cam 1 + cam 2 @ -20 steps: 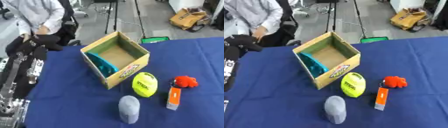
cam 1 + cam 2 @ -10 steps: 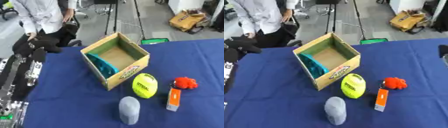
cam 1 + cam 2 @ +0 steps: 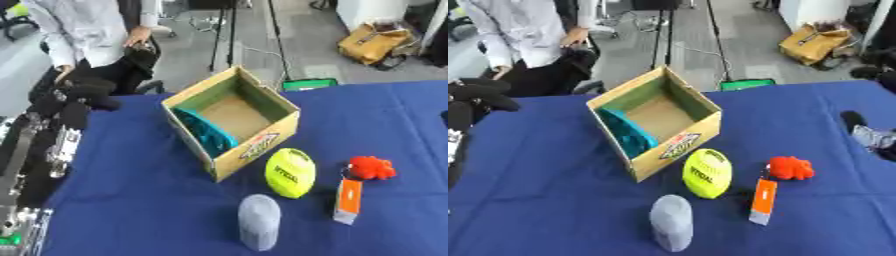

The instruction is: Pick up objects on the table and place them in the box.

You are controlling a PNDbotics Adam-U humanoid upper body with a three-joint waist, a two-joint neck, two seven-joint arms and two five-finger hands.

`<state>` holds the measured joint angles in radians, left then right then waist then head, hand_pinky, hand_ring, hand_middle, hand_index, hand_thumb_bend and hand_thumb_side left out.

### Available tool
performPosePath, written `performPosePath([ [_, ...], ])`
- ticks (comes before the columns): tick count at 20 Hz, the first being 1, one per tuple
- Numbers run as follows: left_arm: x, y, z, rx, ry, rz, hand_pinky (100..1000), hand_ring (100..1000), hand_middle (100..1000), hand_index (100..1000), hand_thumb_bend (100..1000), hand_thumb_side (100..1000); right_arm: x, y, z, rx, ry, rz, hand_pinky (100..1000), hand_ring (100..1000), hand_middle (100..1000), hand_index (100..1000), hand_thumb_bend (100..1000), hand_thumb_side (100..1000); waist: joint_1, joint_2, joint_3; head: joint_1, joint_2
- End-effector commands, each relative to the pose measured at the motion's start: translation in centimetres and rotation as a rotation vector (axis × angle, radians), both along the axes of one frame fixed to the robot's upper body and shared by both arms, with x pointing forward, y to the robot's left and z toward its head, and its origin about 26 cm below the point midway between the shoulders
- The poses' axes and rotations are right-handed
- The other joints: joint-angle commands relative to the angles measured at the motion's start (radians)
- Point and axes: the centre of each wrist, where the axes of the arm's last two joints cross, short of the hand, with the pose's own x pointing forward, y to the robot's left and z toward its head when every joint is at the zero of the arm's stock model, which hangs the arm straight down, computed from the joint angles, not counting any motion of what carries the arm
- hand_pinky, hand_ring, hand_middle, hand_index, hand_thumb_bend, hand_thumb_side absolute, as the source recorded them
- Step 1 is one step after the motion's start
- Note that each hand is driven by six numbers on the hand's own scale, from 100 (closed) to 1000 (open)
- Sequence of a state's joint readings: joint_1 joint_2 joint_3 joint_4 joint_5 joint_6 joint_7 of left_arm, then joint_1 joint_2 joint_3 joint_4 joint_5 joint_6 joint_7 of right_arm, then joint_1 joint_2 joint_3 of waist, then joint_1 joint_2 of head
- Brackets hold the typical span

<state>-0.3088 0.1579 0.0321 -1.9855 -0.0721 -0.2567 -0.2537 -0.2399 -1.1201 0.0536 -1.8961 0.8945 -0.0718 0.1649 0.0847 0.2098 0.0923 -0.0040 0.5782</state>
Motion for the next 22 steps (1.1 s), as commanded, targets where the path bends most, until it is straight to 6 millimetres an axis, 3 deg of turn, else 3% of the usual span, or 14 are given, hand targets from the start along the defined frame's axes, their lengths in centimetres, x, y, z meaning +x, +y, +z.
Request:
performPosePath([
  [1, -0.2, -0.1, 0.7, 0.014, -0.023, -0.014, 711, 660, 717, 756, 100, 674, 0.7, -1.3, 0.7, -0.092, 0.109, -0.052, 874, 896, 882, 903, 215, 824, -0.009, -0.017, 0.004, -0.007, -0.013],
  [8, -0.1, -0.2, 0.8, 0.031, -0.023, -0.03, 710, 660, 717, 757, 100, 671, 2.1, -3.6, -0.6, -0.223, 0.314, -0.134, 877, 888, 880, 917, 104, 782, -0.02, -0.018, 0.013, -0.02, -0.027],
  [11, -0.1, -0.3, 0.8, 0.037, -0.022, -0.035, 710, 660, 717, 757, 100, 672, 2.7, -4.5, -1.3, -0.271, 0.357, -0.15, 877, 889, 881, 921, 100, 779, -0.024, -0.018, 0.014, -0.026, -0.031],
  [13, -0.1, -0.3, 0.8, 0.041, -0.021, -0.04, 710, 660, 717, 757, 100, 671, 3.1, -5.0, -1.9, -0.292, 0.383, -0.164, 881, 891, 882, 931, 111, 763, -0.026, -0.017, 0.018, -0.032, -0.033],
  [14, -0.1, -0.4, 0.8, 0.041, -0.022, -0.042, 710, 660, 717, 757, 100, 669, 3.2, -5.2, -2.2, -0.292, 0.392, -0.168, 882, 899, 884, 957, 171, 745, -0.026, -0.016, 0.019, -0.034, -0.032],
  [17, -0.1, -0.4, 0.8, 0.042, -0.021, -0.045, 709, 660, 718, 757, 100, 670, 3.9, -5.7, -3.0, -0.253, 0.398, -0.172, 883, 901, 882, 966, 223, 745, -0.025, -0.016, 0.023, -0.037, -0.03],
  [22, -0.1, -0.5, 0.8, 0.044, -0.02, -0.051, 708, 660, 718, 757, 100, 670, 4.7, -5.3, -3.1, -0.197, 0.34, -0.14, 901, 911, 882, 962, 328, 768, -0.025, -0.016, 0.024, -0.04, -0.029],
])
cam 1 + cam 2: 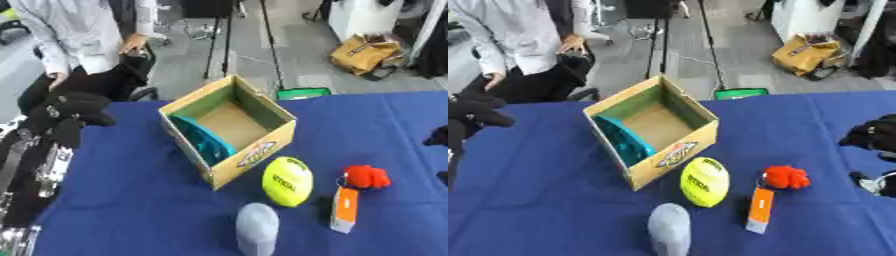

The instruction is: Pick up objects on the table and place them in the box.

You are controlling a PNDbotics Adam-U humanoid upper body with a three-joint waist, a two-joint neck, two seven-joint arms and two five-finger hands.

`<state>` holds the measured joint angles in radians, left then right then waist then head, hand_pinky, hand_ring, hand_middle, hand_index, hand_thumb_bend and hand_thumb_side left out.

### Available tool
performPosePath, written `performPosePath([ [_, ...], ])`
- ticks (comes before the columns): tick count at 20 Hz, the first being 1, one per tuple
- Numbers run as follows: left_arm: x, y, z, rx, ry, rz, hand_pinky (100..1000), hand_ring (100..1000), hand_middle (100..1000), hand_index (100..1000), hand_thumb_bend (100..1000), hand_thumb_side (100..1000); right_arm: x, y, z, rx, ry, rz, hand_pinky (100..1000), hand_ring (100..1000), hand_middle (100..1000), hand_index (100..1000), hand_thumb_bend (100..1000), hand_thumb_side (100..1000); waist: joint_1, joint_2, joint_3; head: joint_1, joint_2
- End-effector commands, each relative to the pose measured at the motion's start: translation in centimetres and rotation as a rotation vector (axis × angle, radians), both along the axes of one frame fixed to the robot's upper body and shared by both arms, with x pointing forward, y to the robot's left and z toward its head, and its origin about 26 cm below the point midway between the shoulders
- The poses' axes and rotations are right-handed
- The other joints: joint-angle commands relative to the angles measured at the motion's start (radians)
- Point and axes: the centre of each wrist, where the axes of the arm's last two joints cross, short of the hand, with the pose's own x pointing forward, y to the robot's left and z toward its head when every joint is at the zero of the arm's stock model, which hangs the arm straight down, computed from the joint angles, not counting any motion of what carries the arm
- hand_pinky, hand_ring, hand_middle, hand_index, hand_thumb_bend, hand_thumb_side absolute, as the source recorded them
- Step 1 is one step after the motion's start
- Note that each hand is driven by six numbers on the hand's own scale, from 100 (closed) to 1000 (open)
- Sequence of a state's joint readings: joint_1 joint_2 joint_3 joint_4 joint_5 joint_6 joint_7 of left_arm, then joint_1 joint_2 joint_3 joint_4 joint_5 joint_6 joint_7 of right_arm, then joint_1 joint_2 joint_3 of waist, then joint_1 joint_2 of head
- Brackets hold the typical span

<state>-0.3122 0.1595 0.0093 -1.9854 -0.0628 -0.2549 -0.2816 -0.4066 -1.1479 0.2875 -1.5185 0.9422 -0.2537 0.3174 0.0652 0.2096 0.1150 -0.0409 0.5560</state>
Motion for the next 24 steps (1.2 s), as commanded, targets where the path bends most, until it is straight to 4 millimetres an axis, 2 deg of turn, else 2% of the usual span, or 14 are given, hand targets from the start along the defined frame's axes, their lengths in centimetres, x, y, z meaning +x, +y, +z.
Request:
performPosePath([
  [1, -0.2, 0.1, 0.8, 0.019, -0.025, -0.009, 708, 660, 718, 757, 100, 670, 0.3, 0.2, 1.2, 0.027, -0.068, 0.021, 901, 911, 882, 962, 328, 768, -0.006, -0.016, 0.001, -0.003, -0.006],
  [3, -0.2, 0.1, 0.7, 0.018, -0.023, -0.011, 708, 660, 718, 757, 100, 670, 0.4, 0.6, 1.1, 0.057, -0.087, 0.035, 919, 925, 899, 980, 359, 777, -0.006, -0.018, 0.002, -0.004, -0.005],
  [5, -0.2, 0.0, 0.7, 0.017, -0.021, -0.014, 708, 660, 718, 757, 100, 671, 0.6, 1.0, 1.0, 0.09, -0.1, 0.039, 980, 965, 941, 1000, 420, 762, -0.006, -0.02, 0.004, -0.005, -0.005],
  [6, -0.2, 0.0, 0.7, 0.017, -0.02, -0.016, 708, 660, 718, 756, 100, 671, 0.7, 1.4, 1.0, 0.111, -0.105, 0.04, 996, 983, 957, 1000, 502, 768, -0.006, -0.021, 0.004, -0.005, -0.005],
  [10, -0.2, 0.0, 0.6, 0.016, -0.017, -0.02, 707, 660, 718, 756, 100, 669, 0.7, 3.1, 1.4, 0.21, -0.124, 0.056, 1000, 990, 959, 1000, 562, 781, -0.005, -0.024, 0.004, -0.001, -0.001],
  [16, -0.2, -0.2, 0.6, 0.014, -0.015, -0.03, 707, 661, 719, 757, 100, 668, 0.9, 5.5, 1.2, 0.281, -0.083, 0.064, 1000, 995, 958, 1000, 574, 752, -0.001, -0.027, 0.008, -0.005, -0.001],
  [24, -0.2, -0.4, 0.5, 0.011, -0.012, -0.039, 706, 663, 719, 757, 100, 669, 2.0, 6.3, -0.1, 0.308, -0.071, 0.052, 1000, 993, 947, 1000, 588, 726, 0.002, -0.026, 0.015, -0.005, -0.01],
])
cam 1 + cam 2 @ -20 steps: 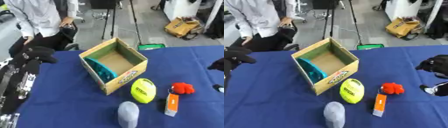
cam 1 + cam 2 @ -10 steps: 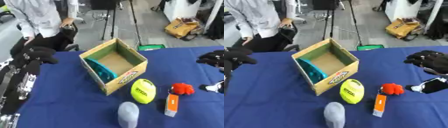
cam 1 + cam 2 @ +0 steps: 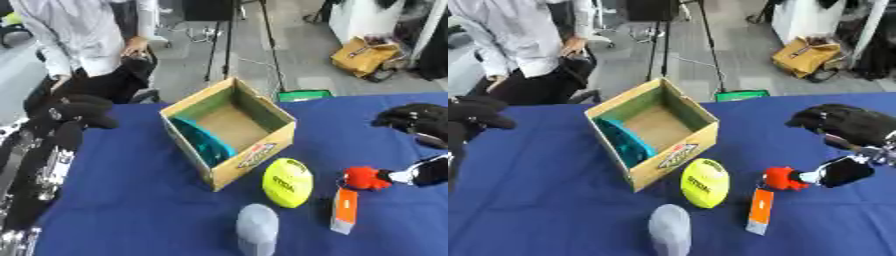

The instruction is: Pick up objects on the table and place them in the box.

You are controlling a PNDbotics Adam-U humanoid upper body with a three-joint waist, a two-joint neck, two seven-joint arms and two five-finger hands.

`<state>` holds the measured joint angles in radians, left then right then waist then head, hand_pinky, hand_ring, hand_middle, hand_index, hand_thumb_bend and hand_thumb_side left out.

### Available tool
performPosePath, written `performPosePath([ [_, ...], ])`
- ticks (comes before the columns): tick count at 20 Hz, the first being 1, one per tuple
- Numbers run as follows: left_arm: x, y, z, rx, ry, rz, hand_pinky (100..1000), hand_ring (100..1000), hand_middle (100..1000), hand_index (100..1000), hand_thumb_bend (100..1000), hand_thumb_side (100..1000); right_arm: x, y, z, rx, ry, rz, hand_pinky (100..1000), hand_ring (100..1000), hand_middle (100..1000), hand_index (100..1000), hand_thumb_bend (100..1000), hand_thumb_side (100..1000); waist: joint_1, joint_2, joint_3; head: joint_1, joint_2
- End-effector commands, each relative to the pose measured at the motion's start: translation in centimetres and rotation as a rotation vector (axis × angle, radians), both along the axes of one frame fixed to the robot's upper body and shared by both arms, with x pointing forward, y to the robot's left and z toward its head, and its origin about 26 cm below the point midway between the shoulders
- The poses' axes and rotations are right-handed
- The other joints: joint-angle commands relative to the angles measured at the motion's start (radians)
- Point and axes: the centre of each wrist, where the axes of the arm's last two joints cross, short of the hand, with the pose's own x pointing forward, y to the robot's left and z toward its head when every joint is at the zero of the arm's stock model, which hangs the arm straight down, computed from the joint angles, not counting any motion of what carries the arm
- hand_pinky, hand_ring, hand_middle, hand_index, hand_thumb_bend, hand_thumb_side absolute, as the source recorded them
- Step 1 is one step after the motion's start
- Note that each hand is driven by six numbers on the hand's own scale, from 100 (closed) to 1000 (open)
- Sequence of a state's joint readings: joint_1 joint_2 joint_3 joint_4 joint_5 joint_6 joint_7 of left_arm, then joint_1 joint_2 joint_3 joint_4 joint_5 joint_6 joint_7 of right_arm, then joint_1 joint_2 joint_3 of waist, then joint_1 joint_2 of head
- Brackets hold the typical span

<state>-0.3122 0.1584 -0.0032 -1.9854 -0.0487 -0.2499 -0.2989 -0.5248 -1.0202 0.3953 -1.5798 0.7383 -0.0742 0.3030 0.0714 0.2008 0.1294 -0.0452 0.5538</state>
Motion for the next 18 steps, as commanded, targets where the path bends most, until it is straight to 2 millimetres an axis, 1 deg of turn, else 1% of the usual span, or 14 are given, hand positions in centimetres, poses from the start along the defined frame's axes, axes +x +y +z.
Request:
performPosePath([
  [1, -0.2, 0.0, 0.6, 0.004, -0.022, -0.01, 705, 667, 719, 756, 100, 671, 0.4, -0.3, 0.5, -0.003, -0.025, -0.017, 1000, 992, 938, 1000, 608, 710, -0.004, -0.016, 0.002, 0.0, -0.008],
  [4, -0.2, -0.1, 0.6, 0.002, -0.022, -0.013, 705, 667, 719, 757, 100, 670, 1.0, -0.5, -0.4, 0.004, -0.016, -0.034, 999, 990, 932, 1000, 608, 707, -0.003, -0.014, 0.005, 0.002, -0.01],
  [10, -0.2, -0.1, 0.6, 0.0, -0.022, -0.016, 704, 668, 719, 756, 100, 670, 1.9, -1.7, -2.3, 0.0, 0.008, -0.073, 999, 990, 932, 997, 616, 683, 0.0, -0.009, 0.01, 0.005, -0.016],
  [15, -0.2, -0.2, 0.6, -0.002, -0.023, -0.018, 704, 669, 720, 756, 100, 669, 2.5, -2.5, -3.5, -0.024, 0.009, -0.094, 1000, 986, 930, 989, 589, 686, 0.002, -0.007, 0.014, 0.005, -0.022],
  [18, -0.2, -0.2, 0.6, -0.002, -0.023, -0.019, 704, 669, 720, 756, 100, 669, 2.8, -3.0, -4.2, -0.041, 0.012, -0.107, 999, 986, 929, 985, 590, 685, 0.003, -0.006, 0.014, 0.005, -0.023],
])
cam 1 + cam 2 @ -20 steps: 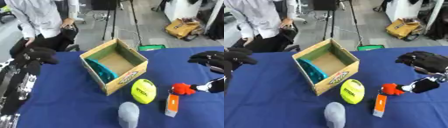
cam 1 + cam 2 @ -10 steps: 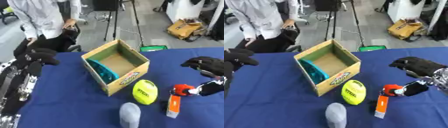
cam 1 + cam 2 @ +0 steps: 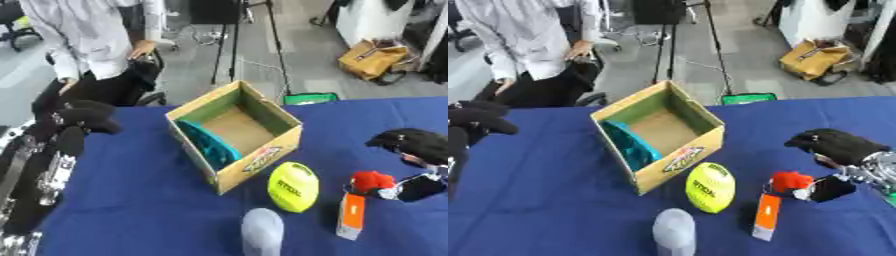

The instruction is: Pick up objects on the table and place them in the box.

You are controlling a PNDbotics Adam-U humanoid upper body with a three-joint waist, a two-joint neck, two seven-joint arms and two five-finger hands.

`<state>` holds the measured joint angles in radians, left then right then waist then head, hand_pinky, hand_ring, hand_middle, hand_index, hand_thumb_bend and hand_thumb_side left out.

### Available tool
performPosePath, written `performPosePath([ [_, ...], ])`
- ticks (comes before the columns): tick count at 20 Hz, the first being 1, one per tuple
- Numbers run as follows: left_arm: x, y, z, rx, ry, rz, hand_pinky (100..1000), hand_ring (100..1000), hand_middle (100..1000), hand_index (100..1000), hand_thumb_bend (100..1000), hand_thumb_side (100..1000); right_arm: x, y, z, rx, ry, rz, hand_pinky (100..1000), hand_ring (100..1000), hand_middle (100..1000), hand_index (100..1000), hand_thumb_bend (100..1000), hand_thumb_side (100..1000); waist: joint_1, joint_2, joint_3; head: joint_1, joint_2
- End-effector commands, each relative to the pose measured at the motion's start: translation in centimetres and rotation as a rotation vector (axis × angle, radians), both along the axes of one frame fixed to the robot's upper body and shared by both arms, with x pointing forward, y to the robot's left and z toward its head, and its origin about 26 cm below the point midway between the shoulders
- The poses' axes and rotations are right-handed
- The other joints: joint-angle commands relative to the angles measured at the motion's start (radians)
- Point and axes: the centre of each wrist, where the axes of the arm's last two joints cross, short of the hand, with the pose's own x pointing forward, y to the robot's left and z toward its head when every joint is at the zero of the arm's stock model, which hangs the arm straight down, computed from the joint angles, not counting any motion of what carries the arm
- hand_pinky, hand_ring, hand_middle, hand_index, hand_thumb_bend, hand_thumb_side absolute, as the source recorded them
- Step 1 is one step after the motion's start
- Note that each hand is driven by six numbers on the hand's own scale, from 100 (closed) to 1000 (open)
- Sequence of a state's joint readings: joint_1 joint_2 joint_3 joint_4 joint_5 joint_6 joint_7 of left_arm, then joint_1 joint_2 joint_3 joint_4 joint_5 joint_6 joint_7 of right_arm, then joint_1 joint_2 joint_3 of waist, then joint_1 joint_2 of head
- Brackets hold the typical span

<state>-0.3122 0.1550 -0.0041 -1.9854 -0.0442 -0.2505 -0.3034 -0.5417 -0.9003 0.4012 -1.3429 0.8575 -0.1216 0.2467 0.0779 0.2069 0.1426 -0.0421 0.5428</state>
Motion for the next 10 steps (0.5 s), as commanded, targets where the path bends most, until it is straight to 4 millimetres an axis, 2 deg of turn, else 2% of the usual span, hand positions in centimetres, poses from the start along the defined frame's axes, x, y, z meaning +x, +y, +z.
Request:
performPosePath([
  [1, -0.16, -0.09, 0.62, 0.001, -0.024, -0.012, 704, 670, 720, 757, 100, 669, 0.44, -0.95, 0.81, -0.031, -0.036, -0.019, 996, 983, 927, 982, 588, 681, -0.003, -0.012, 0.0, 0.002, -0.013],
  [10, -0.16, -0.15, 0.62, 0.0, -0.025, -0.016, 703, 672, 721, 757, 100, 665, 0.74, -1.61, 0.12, -0.046, -0.029, -0.026, 987, 965, 872, 946, 604, 635, 0.0, -0.01, 0.0, 0.002, -0.018],
])
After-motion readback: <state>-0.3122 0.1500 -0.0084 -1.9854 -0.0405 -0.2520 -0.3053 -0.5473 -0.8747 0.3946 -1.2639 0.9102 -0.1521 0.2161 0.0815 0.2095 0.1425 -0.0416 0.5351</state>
